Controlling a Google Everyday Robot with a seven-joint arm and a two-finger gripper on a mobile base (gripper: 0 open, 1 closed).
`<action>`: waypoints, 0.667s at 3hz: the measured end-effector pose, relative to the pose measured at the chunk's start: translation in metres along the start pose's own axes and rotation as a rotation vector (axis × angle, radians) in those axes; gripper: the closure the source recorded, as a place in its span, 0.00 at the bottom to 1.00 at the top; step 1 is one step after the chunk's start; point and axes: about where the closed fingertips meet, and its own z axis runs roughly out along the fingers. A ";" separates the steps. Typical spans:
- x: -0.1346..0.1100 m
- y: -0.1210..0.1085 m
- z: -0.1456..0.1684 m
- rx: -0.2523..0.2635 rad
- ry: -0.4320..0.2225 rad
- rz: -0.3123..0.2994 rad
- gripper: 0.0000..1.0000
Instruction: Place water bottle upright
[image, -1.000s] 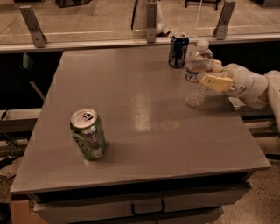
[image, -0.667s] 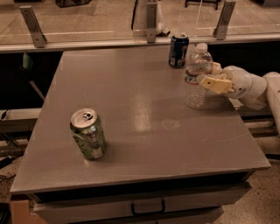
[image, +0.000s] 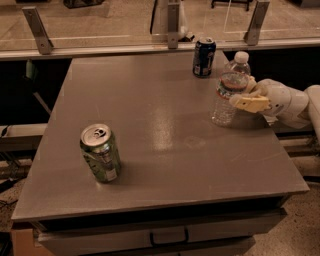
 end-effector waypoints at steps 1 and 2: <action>-0.001 0.000 -0.005 0.017 0.020 -0.006 0.00; -0.010 -0.002 -0.011 0.036 0.047 -0.034 0.00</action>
Offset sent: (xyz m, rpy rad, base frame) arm 0.0000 -0.0326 0.0096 -0.0729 -0.0508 -0.0835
